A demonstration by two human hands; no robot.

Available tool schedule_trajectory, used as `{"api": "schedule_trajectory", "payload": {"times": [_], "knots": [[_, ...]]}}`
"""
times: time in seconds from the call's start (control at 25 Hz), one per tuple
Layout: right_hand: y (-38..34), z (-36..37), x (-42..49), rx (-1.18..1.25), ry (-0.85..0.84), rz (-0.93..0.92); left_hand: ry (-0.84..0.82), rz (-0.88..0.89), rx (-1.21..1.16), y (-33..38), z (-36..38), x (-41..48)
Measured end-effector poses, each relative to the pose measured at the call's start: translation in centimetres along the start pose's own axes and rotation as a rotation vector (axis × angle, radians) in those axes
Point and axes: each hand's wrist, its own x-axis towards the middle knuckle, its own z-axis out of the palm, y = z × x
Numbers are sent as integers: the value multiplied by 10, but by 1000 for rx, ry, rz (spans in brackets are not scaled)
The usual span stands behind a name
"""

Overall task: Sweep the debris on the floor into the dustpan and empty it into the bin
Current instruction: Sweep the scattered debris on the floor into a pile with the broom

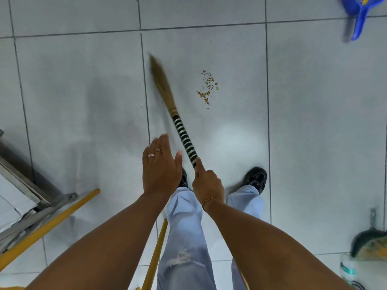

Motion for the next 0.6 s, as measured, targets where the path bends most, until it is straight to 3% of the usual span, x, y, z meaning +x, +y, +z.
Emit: {"api": "schedule_trajectory", "payload": {"times": [0.12,0.2,0.4,0.6], "knots": [[2,6,6,-127,-98,-76,-20,40,-2,16,6,2],[4,1,15,-96,-135,-29,-45,70,15,25,11,2],[26,-26,33,78,-84,171,-107,128,87,42,19,-7],[65,-59,35,3,-33,74,-93,144,119,65,22,-9]]}}
